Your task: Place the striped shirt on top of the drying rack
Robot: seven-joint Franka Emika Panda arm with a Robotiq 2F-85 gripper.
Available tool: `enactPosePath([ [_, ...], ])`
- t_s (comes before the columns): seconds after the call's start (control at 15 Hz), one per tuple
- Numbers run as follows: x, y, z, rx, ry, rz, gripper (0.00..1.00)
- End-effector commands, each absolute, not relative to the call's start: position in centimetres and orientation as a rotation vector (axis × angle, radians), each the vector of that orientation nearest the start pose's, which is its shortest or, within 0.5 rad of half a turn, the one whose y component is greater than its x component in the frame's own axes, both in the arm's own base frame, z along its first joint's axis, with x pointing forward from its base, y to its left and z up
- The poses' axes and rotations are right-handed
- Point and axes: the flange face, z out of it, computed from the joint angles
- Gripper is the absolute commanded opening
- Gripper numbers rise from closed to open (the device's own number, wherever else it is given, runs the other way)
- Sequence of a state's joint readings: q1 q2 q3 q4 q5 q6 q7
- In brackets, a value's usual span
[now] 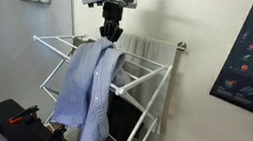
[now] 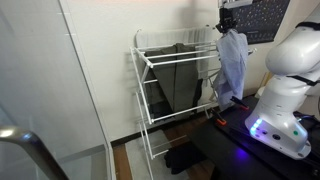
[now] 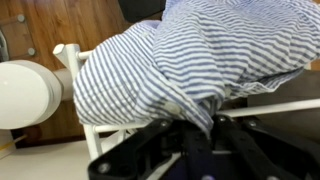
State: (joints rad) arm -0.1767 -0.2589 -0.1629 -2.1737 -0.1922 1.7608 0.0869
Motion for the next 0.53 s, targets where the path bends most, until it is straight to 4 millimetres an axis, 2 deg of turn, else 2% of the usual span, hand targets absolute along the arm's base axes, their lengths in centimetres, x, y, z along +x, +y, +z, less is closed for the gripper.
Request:
enactPosePath([
  [0.0, 41.9, -17.3, 52.2, -3.233, 0.693, -0.014, 0.06],
  [0.47, 42.9, -18.5, 57.5, -3.246, 0.834, -0.58, 0.06],
])
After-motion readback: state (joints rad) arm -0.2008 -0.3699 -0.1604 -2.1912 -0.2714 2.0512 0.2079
